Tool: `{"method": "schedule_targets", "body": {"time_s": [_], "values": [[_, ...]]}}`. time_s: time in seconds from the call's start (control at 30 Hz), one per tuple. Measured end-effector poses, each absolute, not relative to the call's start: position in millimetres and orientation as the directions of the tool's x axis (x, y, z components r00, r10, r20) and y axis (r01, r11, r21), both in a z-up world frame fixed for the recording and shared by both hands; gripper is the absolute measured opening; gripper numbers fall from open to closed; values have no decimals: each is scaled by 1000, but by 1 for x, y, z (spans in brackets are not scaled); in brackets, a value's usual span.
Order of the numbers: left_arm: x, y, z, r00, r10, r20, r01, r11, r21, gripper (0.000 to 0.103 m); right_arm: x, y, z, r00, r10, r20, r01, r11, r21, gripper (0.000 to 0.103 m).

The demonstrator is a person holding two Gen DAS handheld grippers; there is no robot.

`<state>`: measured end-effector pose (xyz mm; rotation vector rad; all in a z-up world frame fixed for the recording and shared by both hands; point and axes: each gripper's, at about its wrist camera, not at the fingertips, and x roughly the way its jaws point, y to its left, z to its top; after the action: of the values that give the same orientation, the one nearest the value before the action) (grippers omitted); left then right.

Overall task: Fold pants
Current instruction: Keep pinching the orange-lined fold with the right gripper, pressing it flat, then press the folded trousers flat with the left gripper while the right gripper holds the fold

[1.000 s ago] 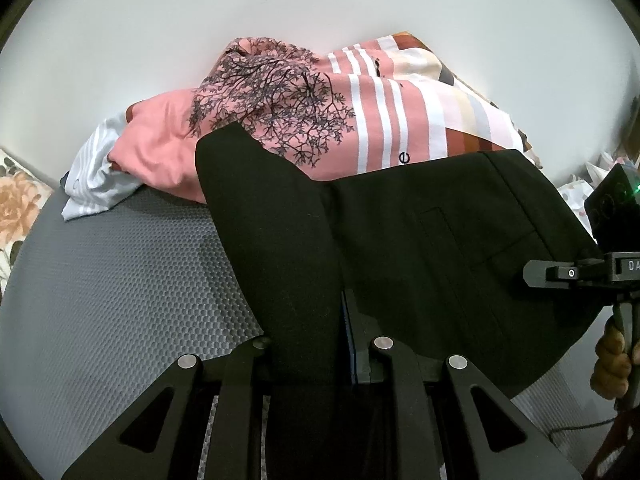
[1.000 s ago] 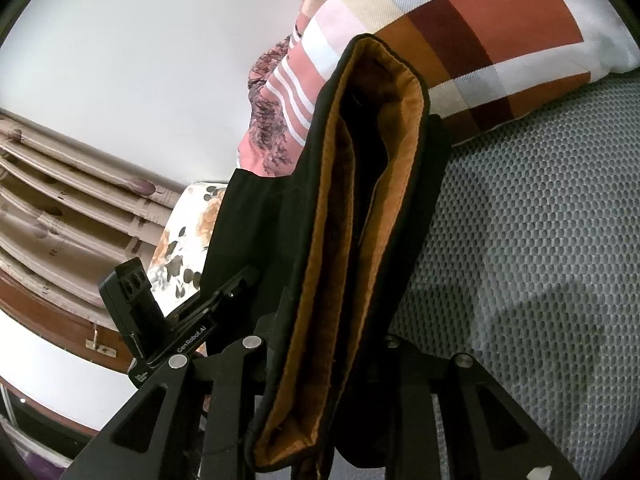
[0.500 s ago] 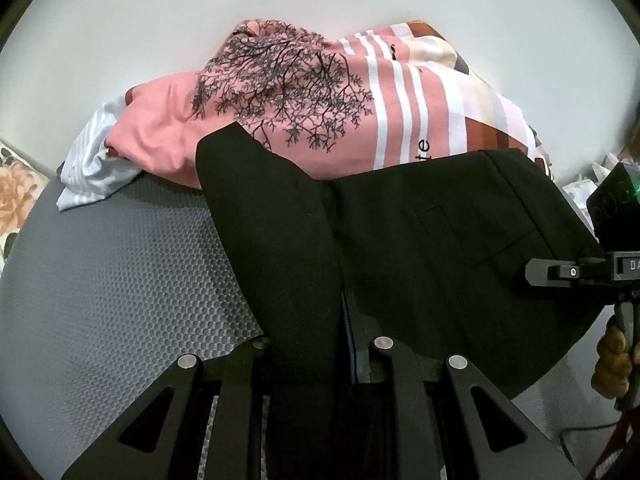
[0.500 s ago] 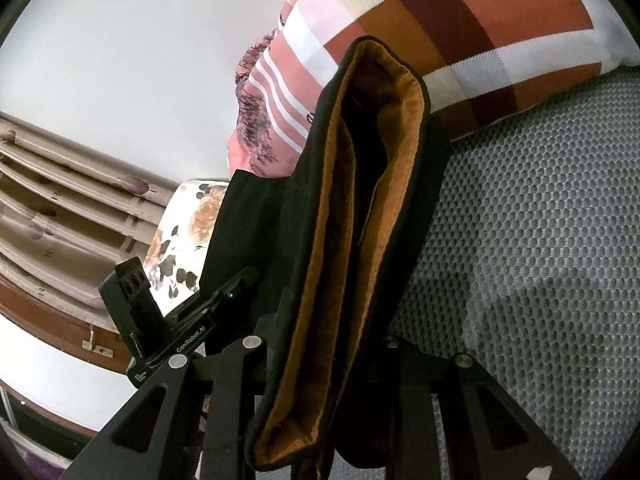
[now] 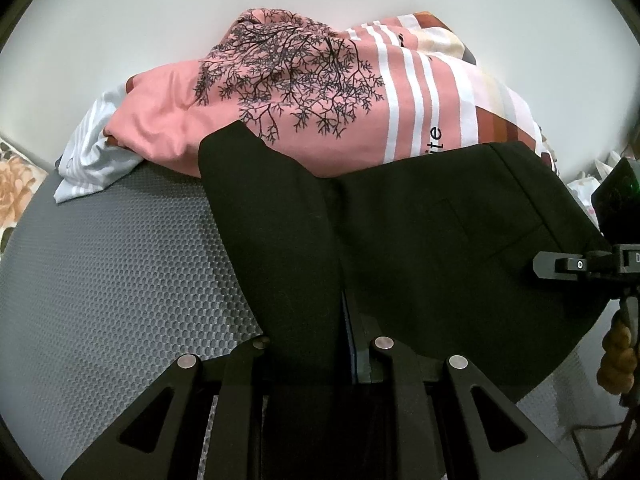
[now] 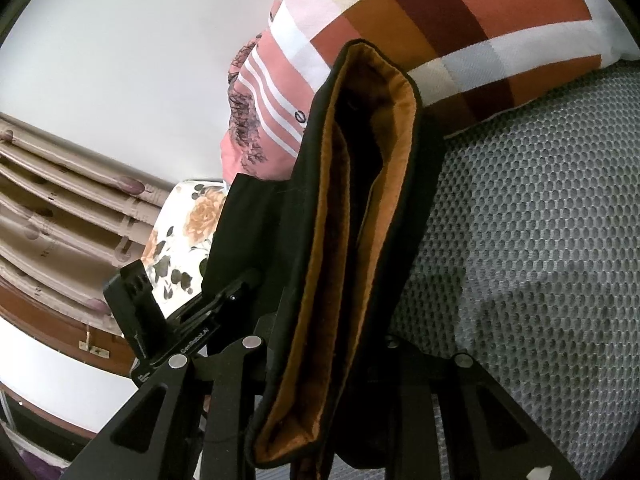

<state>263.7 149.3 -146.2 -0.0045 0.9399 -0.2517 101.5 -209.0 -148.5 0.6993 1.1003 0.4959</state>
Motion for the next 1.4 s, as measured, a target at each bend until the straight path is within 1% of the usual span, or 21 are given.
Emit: {"method": "schedule_targets", "body": {"time_s": [0.53,0.73,1.2,1.4], "values": [[258,150,-157,591,-203,-781,178,977,-119,23,96,-203,-161,419,596,-685,-17,759,651,23],[254,151,-157,608,-196,-769,167,979,-117,25,95,-194,-159,445,555,-704,-57,801,596,23],[252,149,-155,624,-177,-761,150,983,-106,28,89,-183,-162,509,485,-711,-90,852,516,24],[252,150,-155,625,-169,-762,140,985,-103,31,87,-181,-164,516,474,-714,-88,858,506,26]]}}
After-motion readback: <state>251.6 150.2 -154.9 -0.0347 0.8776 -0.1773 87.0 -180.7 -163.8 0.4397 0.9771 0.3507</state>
